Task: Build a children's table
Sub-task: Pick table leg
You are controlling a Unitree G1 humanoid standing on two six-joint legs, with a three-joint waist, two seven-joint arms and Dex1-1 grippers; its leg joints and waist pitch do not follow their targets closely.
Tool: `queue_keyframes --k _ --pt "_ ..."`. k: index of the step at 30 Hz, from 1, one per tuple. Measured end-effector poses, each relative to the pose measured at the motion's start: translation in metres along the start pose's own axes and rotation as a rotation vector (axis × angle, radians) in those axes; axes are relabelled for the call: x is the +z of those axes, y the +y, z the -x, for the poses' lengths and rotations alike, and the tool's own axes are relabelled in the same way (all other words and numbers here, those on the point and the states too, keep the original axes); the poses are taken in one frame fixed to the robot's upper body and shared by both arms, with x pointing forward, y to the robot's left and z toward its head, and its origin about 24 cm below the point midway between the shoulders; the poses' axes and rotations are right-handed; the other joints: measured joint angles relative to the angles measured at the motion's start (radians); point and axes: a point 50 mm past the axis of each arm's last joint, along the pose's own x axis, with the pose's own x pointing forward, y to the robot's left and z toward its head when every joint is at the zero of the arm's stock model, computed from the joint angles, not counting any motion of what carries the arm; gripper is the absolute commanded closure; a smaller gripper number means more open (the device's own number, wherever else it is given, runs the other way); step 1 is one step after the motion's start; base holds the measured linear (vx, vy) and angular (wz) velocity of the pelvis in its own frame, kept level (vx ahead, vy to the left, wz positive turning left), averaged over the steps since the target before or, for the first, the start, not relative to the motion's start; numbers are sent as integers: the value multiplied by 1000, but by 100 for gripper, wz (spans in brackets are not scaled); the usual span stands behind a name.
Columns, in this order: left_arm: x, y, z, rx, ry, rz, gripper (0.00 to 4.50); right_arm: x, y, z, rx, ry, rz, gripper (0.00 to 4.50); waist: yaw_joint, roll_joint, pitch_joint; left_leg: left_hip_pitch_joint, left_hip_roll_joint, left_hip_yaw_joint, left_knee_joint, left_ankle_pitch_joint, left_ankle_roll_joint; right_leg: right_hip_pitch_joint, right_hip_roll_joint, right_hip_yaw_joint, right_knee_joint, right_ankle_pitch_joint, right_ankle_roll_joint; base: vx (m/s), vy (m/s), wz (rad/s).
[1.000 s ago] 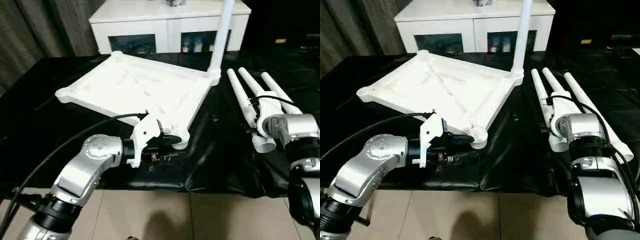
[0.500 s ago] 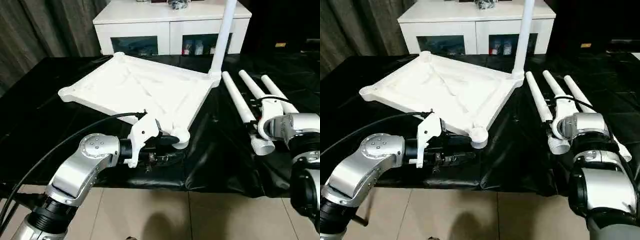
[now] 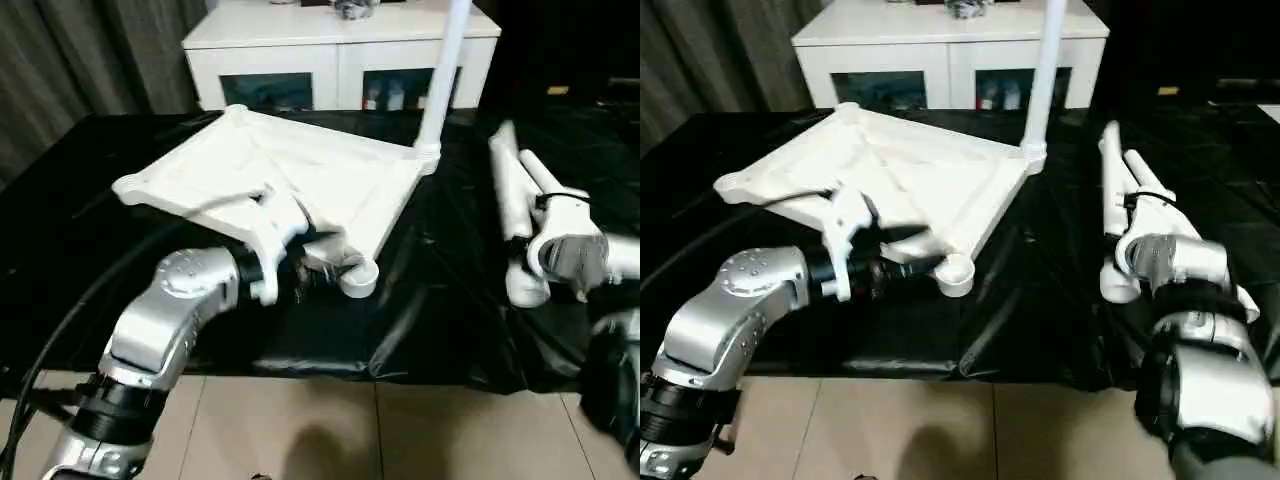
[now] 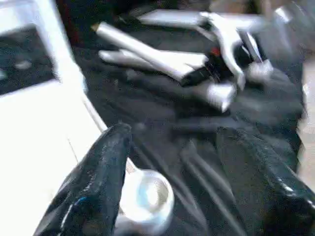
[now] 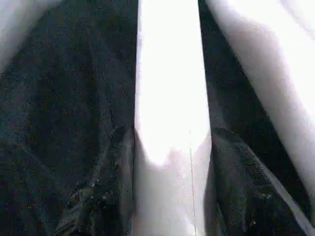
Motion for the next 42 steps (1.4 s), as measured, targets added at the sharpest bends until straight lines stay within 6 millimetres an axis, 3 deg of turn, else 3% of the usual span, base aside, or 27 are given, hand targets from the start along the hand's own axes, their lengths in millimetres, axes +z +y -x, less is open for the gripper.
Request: queue_keyframes --k 4,8,11,14,17,23,37,38,42 --pt "11 11 -9 97 -90 49 88 24 31 14 239 -297 -35 265 -2 4 1 -6 0 -1 0 5 7 -5 0 -1 0 1 1 0 0 0" --pt "16 17 -11 156 -135 73 57 48 51 35 449 -494 -53 266 9 3 1 -7 1 0 0 5 9 -5 1 -1 -3 1 1 0 0 0" --pt "24 15 -21 162 -200 160 21 40 65 51 662 -524 -82 266 25 -3 2 -7 1 0 1 5 9 -5 0 -1 -4 1 1 0 0 0" --pt "43 10 -33 103 -274 231 7 18 100 66 969 -443 -94 266 27 -4 3 -7 1 1 1 5 10 -5 0 -1 -4 1 1 0 0 0" --pt "57 2 -43 32 -315 299 0 12 114 76 1126 -404 -82 266 33 -6 4 -7 1 1 1 6 11 -5 -1 0 -2 1 1 0 0 0" --pt "77 8 -47 19 -378 391 0 5 117 84 1226 -363 -56 266 49 -15 3 -6 1 1 1 4 7 -3 0 0 -2 1 1 0 0 0" --pt "71 9 -50 66 -330 474 0 -6 125 87 1232 -305 23 266 53 -21 4 -8 0 1 1 5 8 -3 0 0 -4 1 1 0 0 0" --pt "71 10 -50 80 -331 479 29 -7 126 87 1227 -302 32 266 53 -22 5 -8 0 1 1 5 8 -3 0 0 -4 1 1 0 0 0" --pt "69 12 -49 99 -323 495 56 -8 129 86 1212 -309 40 266 53 -22 5 -8 0 1 1 4 8 -3 0 0 -4 1 1 0 0 0"
